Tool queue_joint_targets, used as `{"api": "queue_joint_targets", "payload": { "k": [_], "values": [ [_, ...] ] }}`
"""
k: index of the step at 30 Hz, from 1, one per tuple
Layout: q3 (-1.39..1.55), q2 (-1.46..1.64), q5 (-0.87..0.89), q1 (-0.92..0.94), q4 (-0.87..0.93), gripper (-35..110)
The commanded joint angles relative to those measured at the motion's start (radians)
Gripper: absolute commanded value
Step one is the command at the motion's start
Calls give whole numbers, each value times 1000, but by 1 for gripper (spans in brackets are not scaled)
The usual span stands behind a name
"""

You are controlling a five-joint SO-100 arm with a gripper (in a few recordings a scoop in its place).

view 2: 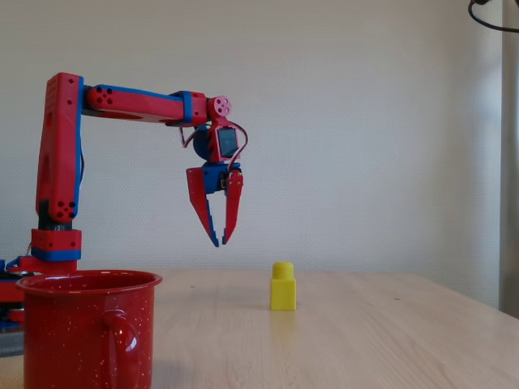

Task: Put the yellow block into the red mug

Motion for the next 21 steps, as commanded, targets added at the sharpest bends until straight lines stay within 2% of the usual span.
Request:
{"api": "queue_joint_targets", "payload": {
  "k": [1,17,21],
  "values": [
    [-71,12,-9,26,-46,0],
    [-422,-264,-57,41,-58,0],
    [-443,-288,-61,44,-55,12]
  ]
}}
